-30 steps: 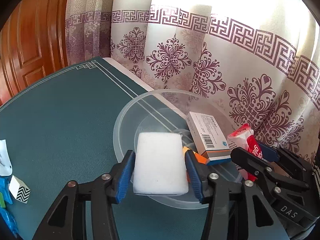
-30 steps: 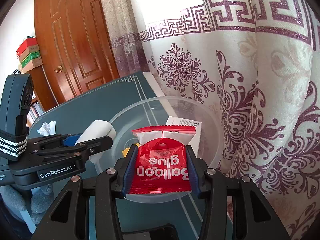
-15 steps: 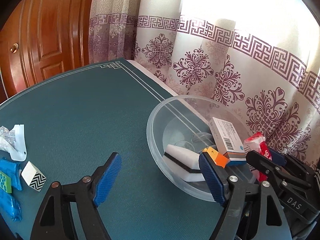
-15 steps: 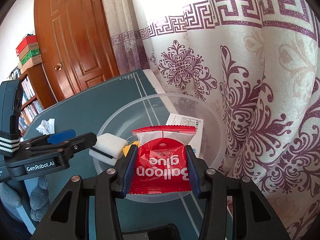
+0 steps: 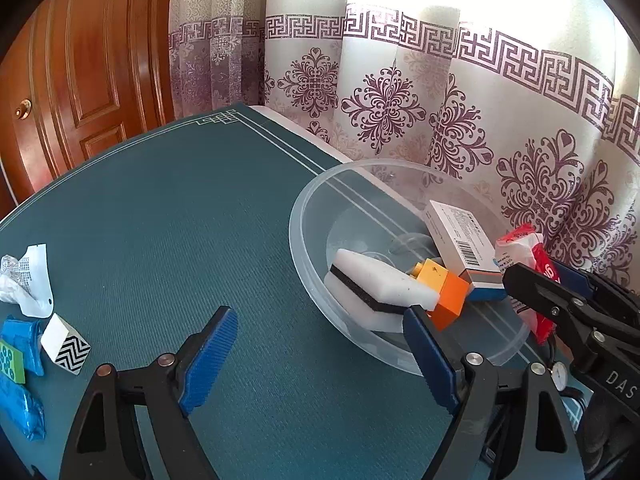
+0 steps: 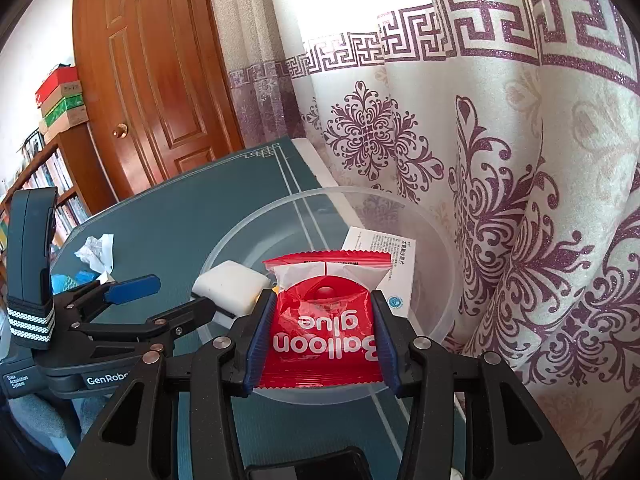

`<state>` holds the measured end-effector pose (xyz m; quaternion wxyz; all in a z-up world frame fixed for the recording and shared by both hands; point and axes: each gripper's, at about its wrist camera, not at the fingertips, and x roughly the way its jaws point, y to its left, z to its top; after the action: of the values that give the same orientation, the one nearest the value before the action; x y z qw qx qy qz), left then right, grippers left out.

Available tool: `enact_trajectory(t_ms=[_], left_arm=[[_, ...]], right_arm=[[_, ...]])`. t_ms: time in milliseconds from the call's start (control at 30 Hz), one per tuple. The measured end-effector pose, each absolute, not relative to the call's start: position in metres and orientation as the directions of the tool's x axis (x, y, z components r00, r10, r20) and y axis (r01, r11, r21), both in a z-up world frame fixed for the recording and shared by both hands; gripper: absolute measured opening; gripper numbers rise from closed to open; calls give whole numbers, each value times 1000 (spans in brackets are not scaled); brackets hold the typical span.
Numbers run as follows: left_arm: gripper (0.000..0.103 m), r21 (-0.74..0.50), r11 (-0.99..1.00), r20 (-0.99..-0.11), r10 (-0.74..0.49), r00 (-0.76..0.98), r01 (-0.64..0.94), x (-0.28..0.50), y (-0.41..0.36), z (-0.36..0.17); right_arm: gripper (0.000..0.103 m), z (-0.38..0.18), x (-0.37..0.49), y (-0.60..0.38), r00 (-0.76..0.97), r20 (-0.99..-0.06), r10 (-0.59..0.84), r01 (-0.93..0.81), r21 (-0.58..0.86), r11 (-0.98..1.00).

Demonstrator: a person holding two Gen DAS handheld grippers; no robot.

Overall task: Organize objects
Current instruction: 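Carry the sponge into the bowl and release it with the left tool, then lower the red glue packet into the bowl and open the right tool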

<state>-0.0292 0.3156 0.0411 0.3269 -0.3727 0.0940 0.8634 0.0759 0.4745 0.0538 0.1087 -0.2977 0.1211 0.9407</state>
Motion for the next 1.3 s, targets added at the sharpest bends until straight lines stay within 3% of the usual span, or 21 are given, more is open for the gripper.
enact_trajectory(t_ms=[533,900,1033,1300], left_arm=[[95,-1,-804,-668,443,-598,-595,-10,274,51],[95,-43,-851,-701,399,-591,-524,-14,239,37],[95,-52,-862,-707,388,-591,-503,-17,230,35],[95,-67,-877,-716,374,-589,-475,-21,219,31]], right_arm=[[48,64,30,466,-796,-597,101,-238,155,-959],[48,70,-15,466,-798,-598,71,-236,203,-950],[70,69,-20,465,-807,-587,69,-244,224,-943],[70,64,-3,457,-801,-594,73,-244,212,-946]])
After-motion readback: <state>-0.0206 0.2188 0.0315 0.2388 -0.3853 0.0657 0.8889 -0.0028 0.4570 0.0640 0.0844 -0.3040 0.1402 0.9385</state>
